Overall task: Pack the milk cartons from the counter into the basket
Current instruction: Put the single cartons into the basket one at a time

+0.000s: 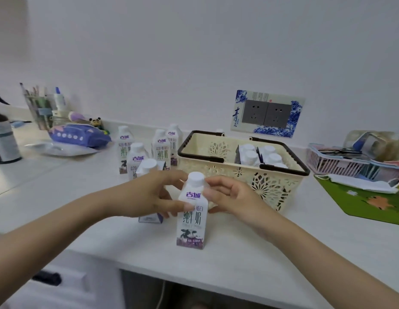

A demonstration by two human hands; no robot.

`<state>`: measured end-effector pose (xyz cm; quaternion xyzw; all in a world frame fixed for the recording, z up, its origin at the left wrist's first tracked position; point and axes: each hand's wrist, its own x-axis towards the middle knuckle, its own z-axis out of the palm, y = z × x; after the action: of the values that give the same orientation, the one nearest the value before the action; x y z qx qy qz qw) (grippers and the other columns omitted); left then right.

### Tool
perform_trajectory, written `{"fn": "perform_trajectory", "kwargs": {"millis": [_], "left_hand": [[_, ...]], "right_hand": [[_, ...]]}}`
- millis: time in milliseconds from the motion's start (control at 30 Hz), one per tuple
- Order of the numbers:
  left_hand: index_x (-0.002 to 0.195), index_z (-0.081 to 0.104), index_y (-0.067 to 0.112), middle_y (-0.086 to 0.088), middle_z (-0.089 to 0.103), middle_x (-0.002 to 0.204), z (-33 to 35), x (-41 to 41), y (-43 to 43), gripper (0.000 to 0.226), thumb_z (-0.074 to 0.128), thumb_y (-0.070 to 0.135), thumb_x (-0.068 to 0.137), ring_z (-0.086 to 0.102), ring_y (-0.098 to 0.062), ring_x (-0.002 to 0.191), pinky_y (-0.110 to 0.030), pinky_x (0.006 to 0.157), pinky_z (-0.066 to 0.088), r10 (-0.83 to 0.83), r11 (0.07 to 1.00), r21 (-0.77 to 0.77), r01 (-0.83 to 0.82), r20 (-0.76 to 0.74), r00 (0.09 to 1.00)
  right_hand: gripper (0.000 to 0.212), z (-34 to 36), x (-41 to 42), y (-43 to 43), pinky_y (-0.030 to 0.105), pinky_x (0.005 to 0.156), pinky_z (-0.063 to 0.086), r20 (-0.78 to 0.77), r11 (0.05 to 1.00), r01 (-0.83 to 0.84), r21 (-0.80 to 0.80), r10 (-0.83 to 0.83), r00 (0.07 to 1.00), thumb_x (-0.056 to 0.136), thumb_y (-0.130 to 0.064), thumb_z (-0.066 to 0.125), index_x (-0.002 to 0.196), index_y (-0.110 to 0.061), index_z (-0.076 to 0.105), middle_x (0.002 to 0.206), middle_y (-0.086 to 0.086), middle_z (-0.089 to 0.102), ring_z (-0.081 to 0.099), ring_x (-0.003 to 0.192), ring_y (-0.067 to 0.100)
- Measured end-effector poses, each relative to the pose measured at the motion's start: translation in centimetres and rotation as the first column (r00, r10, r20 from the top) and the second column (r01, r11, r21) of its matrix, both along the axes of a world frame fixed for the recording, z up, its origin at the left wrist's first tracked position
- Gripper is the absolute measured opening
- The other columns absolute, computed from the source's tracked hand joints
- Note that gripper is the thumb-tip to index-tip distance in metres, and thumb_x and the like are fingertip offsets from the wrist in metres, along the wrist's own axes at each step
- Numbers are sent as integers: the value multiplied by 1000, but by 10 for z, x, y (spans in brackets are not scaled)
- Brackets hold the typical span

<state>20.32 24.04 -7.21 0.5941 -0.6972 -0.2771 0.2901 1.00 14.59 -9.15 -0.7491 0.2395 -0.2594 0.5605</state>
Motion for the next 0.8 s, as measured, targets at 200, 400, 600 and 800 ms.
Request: {"fn": "perform_trajectory", "kwargs": {"millis": [200, 400, 600, 800], "left_hand": [[109, 63, 35, 16, 68, 103, 21, 8, 11, 40, 62, 52, 73, 63, -8, 77, -20, 66, 53, 168, 915, -384, -126, 76, 983], [110, 61, 42, 24, 63, 109, 23, 57, 6, 51, 60, 70, 67, 56, 7, 99, -17, 84, 49, 299, 919, -334, -209, 244, 923], [111, 62, 38, 18, 66, 112, -2, 68, -3, 54, 71, 61, 63, 59, -1, 104, -19, 85, 49, 233, 932, -309, -187, 118, 965], [105, 66, 42, 19, 68, 110, 45, 68, 1, 42, 71, 52, 65, 66, -13, 97, -21, 76, 57, 226, 856, -476, -201, -4, 974]], "right_hand": [[27, 8, 3, 3, 26, 85, 54, 32, 991, 40, -128, -36, 999, 74, -30, 71, 100, -23, 66, 104, 3, 71, 66, 93, 11], [21, 20, 16, 5, 11, 82, 49, 80, 982, 44, -186, -30, 996, 84, -22, 66, 103, -14, 70, 105, 3, 74, 66, 89, 1], [19, 15, 19, 2, 11, 78, 50, 85, 985, 16, -172, -2, 996, 86, -23, 64, 101, -14, 70, 101, 1, 74, 67, 84, -2], [32, 50, -8, -12, 17, 79, 54, 160, 937, 111, -332, -60, 985, 81, -35, 59, 105, -16, 68, 105, -4, 73, 68, 94, 6]]}}
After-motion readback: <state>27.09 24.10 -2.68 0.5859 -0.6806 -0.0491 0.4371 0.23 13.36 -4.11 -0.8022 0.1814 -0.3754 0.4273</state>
